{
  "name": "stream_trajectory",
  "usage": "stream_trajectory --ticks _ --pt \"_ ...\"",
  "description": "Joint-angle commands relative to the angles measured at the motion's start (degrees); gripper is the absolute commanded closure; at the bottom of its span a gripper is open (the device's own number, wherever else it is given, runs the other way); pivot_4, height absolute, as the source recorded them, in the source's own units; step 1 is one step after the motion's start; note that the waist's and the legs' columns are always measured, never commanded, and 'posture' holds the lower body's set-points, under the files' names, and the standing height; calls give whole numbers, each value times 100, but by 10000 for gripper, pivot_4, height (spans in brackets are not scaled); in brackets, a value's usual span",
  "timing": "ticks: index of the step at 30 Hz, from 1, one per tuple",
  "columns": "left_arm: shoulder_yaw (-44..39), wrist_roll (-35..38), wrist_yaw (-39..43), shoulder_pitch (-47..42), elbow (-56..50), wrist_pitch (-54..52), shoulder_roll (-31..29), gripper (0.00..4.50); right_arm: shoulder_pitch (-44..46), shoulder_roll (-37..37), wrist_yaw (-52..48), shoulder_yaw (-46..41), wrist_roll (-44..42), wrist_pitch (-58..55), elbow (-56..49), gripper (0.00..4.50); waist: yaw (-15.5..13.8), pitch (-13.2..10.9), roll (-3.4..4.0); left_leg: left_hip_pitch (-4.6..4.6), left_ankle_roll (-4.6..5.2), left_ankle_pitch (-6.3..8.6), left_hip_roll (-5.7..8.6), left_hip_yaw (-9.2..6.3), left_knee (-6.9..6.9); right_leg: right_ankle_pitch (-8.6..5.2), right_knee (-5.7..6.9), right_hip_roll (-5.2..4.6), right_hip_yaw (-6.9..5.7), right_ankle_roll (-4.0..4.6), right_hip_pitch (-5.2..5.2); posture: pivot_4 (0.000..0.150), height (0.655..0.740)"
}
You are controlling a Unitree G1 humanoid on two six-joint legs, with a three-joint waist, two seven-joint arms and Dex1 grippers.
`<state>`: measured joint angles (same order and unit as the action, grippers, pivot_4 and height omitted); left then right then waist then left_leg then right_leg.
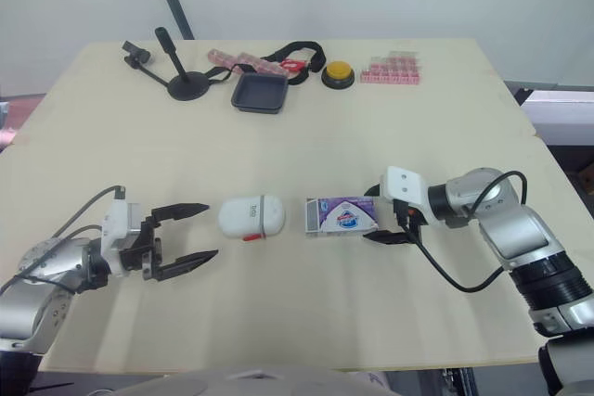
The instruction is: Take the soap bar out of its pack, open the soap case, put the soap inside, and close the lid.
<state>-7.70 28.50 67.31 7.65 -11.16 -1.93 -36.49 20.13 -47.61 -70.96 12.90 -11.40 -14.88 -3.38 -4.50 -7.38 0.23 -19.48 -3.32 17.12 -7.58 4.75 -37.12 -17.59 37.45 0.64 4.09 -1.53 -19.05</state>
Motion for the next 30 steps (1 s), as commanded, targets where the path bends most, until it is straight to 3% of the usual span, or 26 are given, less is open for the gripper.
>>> stream_trajectory --ticks 1,5,15,19,30 --pt "6 20 -40 -26 -84 57 16 438 12 -20 10 -108 26 94 -99 0 -1 0 0 0 0 0 0 0 0 0 0 0 0 0 0 1500 7400" --pt "28 48 -11 2 -126 67 32 0 39 19 56 -109 83 172 -48 10642 1 0 0 1 0 0 0 1 0 0 2 0 1 0 0 1500 7400" --pt "90 -14 -65 42 -159 115 52 0 45 19 2 -105 54 100 -70 10642 -1 0 0 2 0 0 -1 3 0 0 4 1 3 0 -1 1500 7400" --pt "109 -5 -111 40 -176 105 41 0 62 47 50 -127 58 99 -58 21152 0 1 -1 2 0 0 -1 3 0 0 4 1 3 0 -1 1500 7400" --pt "146 -25 -197 18 -173 96 39 0 104 26 64 -157 67 114 -58 21152 2 1 -1 4 0 0 -2 6 0 0 5 2 5 0 -1 1500 7400"
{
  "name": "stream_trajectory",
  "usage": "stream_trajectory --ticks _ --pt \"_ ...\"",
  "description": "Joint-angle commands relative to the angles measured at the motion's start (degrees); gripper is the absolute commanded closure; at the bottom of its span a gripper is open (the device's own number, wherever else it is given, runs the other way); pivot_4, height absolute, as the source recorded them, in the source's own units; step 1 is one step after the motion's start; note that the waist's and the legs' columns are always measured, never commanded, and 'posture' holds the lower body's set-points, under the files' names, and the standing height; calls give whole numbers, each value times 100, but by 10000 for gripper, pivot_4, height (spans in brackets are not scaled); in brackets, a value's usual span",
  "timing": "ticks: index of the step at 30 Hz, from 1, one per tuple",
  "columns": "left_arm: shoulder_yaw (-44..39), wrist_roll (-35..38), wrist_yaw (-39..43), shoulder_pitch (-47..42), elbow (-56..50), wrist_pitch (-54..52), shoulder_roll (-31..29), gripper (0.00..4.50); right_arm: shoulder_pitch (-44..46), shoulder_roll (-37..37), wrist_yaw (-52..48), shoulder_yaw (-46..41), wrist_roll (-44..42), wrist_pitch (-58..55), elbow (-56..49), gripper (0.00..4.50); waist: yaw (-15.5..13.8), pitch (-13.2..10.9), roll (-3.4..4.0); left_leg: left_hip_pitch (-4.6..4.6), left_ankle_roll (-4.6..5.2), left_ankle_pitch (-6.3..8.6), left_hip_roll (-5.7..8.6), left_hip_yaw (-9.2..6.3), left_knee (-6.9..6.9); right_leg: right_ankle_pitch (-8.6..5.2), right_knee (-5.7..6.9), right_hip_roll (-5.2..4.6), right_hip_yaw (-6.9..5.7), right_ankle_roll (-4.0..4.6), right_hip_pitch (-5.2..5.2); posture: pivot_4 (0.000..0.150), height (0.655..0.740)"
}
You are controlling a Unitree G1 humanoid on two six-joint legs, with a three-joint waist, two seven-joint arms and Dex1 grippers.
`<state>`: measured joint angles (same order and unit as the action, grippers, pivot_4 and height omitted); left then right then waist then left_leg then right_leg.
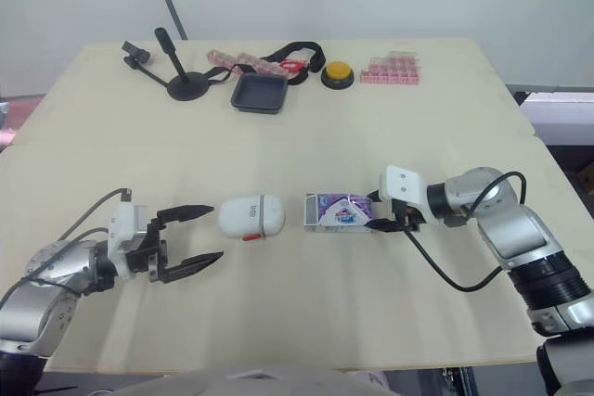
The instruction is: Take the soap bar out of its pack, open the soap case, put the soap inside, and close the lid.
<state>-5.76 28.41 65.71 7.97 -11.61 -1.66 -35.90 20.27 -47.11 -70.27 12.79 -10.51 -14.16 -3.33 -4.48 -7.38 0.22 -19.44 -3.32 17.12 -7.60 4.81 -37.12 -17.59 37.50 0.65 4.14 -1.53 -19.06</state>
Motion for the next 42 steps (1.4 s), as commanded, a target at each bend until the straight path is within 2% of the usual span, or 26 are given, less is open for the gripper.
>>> stream_trajectory --ticks 1,4,8,10,14,19,24,31,37,42 --pt "-43 -14 -44 -14 -129 69 -21 0 97 -42 -13 -155 -22 39 -72 21152 0 0 0 0 0 0 0 0 0 0 0 0 0 0 0 1500 7400" --pt "-17 -5 -41 16 -152 64 -31 0 206 -240 -186 -164 -74 -222 -249 21152 -5 0 0 -1 0 0 1 1 0 0 0 0 2 0 0 1500 7400" --pt "13 -14 -28 9 -147 55 -35 0 904 -925 -639 119 17 -1650 -901 21152 -5 -4 9 -2 1 0 0 5 -3 0 1 3 6 -1 -4 1500 7400" --pt "24 -12 -52 -28 -147 25 -28 0 1167 -1143 -743 320 148 -2011 -1088 21152 -5 -1 4 1 1 0 -13 5 -7 0 7 14 6 0 -3 1500 7400" --pt "54 -32 -46 -63 -129 29 -15 0 1686 -1315 -854 680 361 -2520 -1358 21152 -5 0 3 2 0 1 -22 5 -12 0 13 20 4 0 -6 1500 7400" --pt "72 -44 -65 -77 -157 9 21 0 2117 -1543 -998 1182 1046 -2248 -1461 21152 -21 0 3 -15 0 1 -19 26 -33 0 52 21 26 0 -69 1500 7400" --pt "112 -44 -49 -72 -181 30 24 0 2348 -1580 -1122 1366 1469 -1973 -1387 21152 -1 0 3 -31 0 1 -22 39 -33 0 64 21 35 0 -72 1500 7400" --pt "139 -50 -87 -29 -224 17 30 0 2383 -1616 -1265 1253 1563 -1778 -1256 21152 -7 0 3 -28 0 1 -24 51 -39 0 82 24 50 1 -84 1500 7400" --pt "128 -41 -87 -27 -207 18 13 0 1776 -2091 -1219 671 1323 -1278 -781 21152 -51 0 3 -72 1 2 -32 51 -69 0 95 32 52 1 -109 1500 7400" --pt "102 -44 2 -139 -106 43 -45 0 1109 -2298 -933 -294 925 -455 228 21152 -40 0 3 -82 2 3 -34 54 -78 0 93 34 58 2 -107 1500 7400"
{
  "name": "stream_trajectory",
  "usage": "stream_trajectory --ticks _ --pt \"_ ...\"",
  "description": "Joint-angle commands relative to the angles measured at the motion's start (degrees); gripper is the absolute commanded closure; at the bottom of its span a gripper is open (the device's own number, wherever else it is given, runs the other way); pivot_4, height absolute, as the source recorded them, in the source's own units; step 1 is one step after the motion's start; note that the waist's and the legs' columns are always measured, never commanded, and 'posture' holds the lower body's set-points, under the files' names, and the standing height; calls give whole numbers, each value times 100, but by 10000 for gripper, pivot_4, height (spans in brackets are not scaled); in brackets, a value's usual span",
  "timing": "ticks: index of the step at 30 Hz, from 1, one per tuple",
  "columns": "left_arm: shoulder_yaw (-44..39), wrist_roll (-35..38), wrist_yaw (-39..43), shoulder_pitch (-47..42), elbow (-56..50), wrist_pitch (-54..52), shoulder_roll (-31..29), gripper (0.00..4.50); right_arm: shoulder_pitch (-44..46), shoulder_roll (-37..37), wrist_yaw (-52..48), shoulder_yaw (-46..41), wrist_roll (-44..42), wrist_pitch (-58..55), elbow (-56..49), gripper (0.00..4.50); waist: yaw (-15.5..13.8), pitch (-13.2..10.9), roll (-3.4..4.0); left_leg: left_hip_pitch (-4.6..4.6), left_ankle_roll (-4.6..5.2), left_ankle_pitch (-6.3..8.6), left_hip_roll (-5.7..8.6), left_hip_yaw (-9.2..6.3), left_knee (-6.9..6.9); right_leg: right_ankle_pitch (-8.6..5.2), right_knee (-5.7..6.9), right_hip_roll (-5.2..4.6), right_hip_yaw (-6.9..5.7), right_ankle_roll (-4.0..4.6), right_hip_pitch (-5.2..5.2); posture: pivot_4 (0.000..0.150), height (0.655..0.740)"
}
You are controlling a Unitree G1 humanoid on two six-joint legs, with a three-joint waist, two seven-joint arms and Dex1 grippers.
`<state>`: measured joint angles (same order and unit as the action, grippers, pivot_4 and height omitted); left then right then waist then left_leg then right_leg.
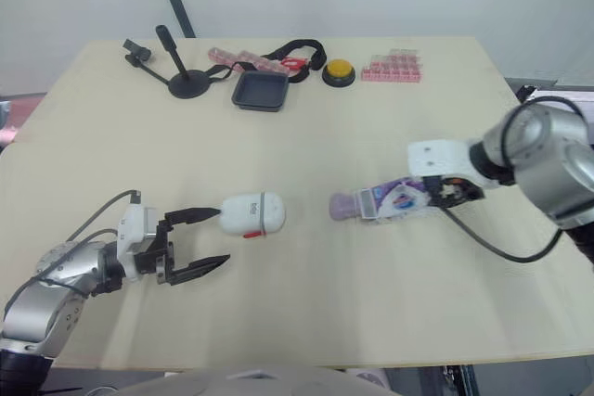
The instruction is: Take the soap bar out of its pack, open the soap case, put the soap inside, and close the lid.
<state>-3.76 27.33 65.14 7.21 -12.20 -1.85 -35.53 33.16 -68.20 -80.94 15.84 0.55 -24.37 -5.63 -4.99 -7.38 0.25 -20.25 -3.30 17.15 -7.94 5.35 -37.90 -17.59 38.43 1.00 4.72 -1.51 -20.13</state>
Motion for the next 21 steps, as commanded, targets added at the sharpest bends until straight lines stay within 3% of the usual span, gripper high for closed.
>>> stream_trajectory --ticks 1,7,11,16,21 --pt "-100 65 74 -103 -20 57 -90 0 -346 -160 209 -880 -331 608 677 21152 10 0 0 0 0 0 -1 1 -2 0 0 1 1 0 0 1500 7400" --pt "-124 56 153 -263 119 66 -119 0 -1358 572 1491 -2696 -964 1150 1774 21152 -18 1 2 -11 0 1 -10 1 -21 1 0 17 7 2 3 1500 7400" --pt "-123 58 140 -308 127 43 -112 0 -2268 1423 2573 -3738 -1289 918 1528 21152 -134 7 8 -25 -5 4 -34 2 -41 2 -1 36 5 4 1 1500 7400" --pt "-113 60 122 -312 124 29 -105 0 -2636 2195 3781 -4303 -1587 -274 930 21152 -187 25 40 -28 -7 5 -42 6 -46 4 2 42 4 6 -5 1500 7400" --pt "-81 51 136 -403 179 20 -96 0 -2417 2847 5184 -4670 -1663 -1424 716 21152 -211 28 40 -6 -10 5 -46 6 -44 5 6 40 -1 8 -5 1500 7400"
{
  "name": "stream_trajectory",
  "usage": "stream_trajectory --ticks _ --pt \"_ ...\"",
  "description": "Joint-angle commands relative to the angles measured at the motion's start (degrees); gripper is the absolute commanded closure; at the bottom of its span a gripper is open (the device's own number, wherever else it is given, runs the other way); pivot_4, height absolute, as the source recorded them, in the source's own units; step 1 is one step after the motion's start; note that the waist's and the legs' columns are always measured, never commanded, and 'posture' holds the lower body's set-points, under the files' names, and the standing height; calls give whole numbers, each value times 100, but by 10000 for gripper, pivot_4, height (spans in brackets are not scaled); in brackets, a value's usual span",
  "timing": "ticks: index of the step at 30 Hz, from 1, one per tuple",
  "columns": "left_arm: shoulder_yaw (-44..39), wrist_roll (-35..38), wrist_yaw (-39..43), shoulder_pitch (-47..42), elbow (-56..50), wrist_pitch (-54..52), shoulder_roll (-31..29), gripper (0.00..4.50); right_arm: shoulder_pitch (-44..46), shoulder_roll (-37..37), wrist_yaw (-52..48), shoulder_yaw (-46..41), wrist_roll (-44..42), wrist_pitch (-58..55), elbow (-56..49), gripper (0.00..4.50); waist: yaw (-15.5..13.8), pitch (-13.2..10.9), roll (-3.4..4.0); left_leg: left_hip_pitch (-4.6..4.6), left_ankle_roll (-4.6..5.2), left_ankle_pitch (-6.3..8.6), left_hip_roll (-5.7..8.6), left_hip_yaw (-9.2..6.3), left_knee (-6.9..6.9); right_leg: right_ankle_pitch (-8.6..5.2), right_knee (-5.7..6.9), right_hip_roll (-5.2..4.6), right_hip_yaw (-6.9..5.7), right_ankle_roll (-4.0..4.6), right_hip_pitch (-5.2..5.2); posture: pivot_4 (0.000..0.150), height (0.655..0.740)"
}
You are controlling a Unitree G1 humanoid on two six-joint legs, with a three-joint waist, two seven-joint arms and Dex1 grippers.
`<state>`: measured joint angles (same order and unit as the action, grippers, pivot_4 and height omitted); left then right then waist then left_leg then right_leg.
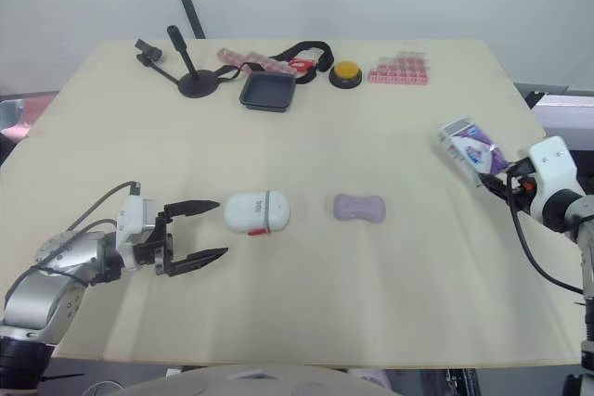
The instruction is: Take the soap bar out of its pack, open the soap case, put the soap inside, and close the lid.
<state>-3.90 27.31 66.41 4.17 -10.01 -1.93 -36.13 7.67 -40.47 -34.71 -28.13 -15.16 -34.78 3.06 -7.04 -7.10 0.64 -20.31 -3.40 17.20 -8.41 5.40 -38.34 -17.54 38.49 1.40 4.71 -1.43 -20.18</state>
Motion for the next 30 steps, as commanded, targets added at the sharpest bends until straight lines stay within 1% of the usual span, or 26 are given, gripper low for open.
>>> stream_trajectory --ticks 1,8,13,19,20,22,25,28,30 --pt "-59 48 16 -132 -17 32 -31 0 158 83 580 -226 -91 -426 -158 21152 -19 1 3 19 0 0 1 0 0 0 2 -1 0 0 -3 1500 7400" --pt "-19 28 68 -229 56 68 -11 0 389 93 787 -28 -153 -935 48 21152 -48 2 5 19 -7 4 6 4 10 0 -4 2 4 0 -4 1500 7400" --pt "1 28 28 -204 7 51 6 0 492 32 788 38 -212 -1058 176 21152 -84 2 5 21 -8 4 5 4 13 0 -5 1 0 0 -4 1500 7400" --pt "-4 32 -15 -134 -38 43 14 0 531 -103 597 32 -366 -1105 69 2018 -76 2 6 20 -9 5 5 5 14 0 -6 2 2 0 -3 1500 7400" --pt "-4 33 -13 -128 -42 45 12 0 494 -173 513 63 -343 -1010 44 357 -78 2 5 19 -9 5 5 5 14 0 -7 2 2 0 -3 1500 7400" --pt "-5 41 -17 -116 -69 31 5 0 406 -322 354 121 -311 -898 10 357 -88 2 6 19 -10 5 5 5 14 0 -8 2 1 0 -2 1500 7400" --pt "-4 31 -3 -131 -56 59 1 0 237 -576 108 116 -219 -436 24 357 -95 2 6 16 -11 6 4 4 16 0 -13 2 1 -1 2 1500 7400" --pt "-18 -17 17 -266 92 129 -3 0 197 -754 -510 -100 -281 921 197 357 -75 2 5 7 -11 7 3 4 16 0 -14 1 1 0 2 1500 7400" --pt "-29 -41 32 -393 187 211 13 0 113 -827 -1202 -66 -417 1689 210 357 -58 2 5 -7 -11 7 2 4 16 0 -11 1 2 0 0 1500 7400"
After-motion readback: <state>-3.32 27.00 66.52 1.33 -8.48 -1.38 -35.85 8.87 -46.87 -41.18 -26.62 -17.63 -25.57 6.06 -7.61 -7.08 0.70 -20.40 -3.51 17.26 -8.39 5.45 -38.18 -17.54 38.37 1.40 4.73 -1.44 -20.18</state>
